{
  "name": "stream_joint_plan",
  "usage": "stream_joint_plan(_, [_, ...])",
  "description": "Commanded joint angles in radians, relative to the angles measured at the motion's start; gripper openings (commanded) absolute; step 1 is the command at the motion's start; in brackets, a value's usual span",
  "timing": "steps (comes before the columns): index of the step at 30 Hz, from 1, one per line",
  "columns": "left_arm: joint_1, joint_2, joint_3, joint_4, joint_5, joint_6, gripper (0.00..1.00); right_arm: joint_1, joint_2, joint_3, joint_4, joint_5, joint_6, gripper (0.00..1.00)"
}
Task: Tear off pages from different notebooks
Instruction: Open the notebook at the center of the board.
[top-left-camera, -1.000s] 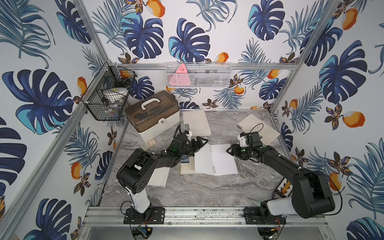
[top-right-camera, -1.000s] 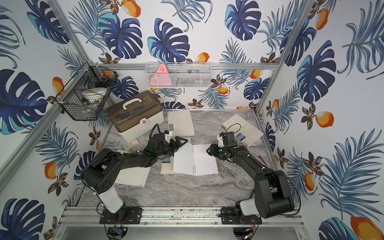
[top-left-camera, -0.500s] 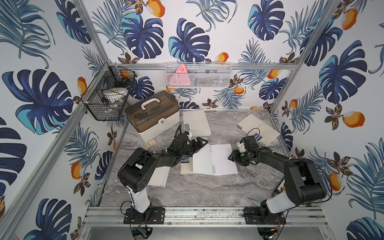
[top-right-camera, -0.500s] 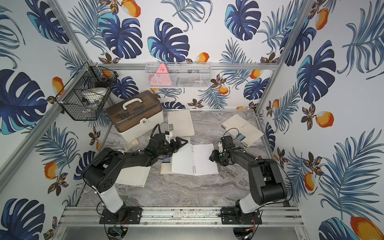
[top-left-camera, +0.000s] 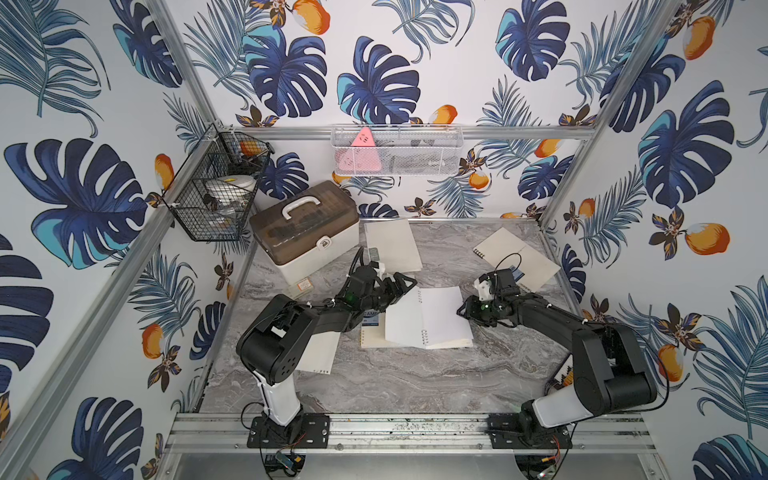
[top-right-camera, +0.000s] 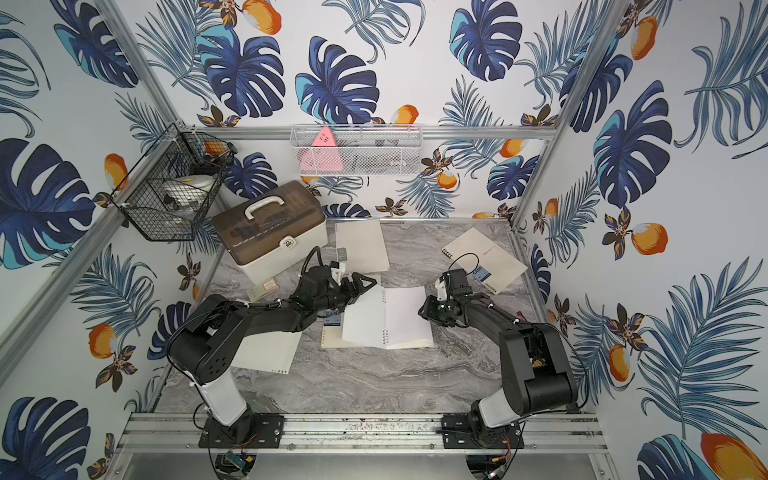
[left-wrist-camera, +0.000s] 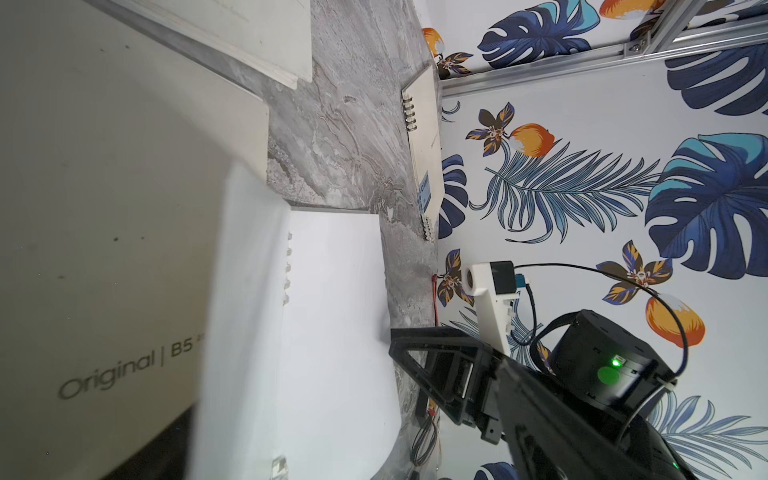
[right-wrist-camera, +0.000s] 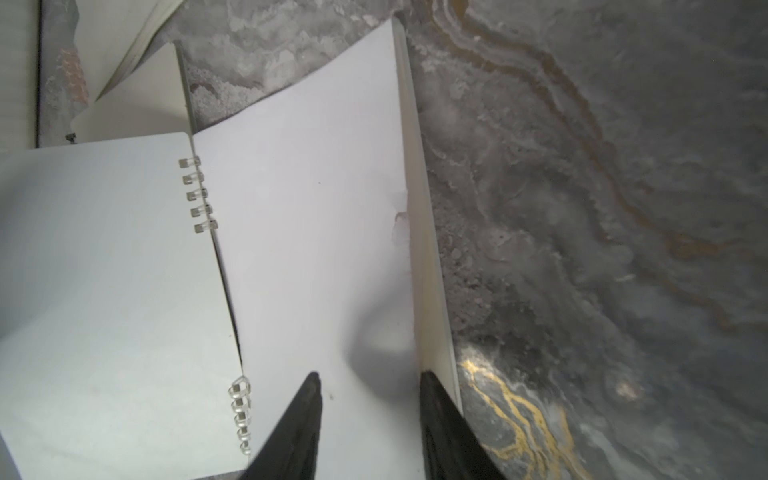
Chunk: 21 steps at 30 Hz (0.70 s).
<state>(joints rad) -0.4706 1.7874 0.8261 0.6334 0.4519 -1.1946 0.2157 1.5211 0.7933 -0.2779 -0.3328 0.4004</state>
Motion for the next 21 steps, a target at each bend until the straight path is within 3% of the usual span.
stream_joint_plan(1, [0.000, 0.006, 0.006, 0.035, 0.013, -0.003, 0.94, 0.013, 0.012, 0.030, -0.058, 0.010, -0.039, 0.41])
stream_joint_plan(6, [0.001, 0.014, 0.000, 0.054, 0.016, -0.014, 0.94, 0.040, 0.034, 0.063, -0.089, 0.013, -0.058, 0.39])
stream_joint_plan(15, [0.000, 0.023, -0.012, 0.087, 0.024, -0.035, 0.94, 0.291, -0.012, 0.148, -0.063, 0.044, -0.045, 0.38])
stream_joint_plan(21, [0.001, 0.001, -0.018, 0.065, 0.024, -0.019, 0.93, 0.313, 0.023, 0.187, -0.167, 0.187, -0.057, 0.43])
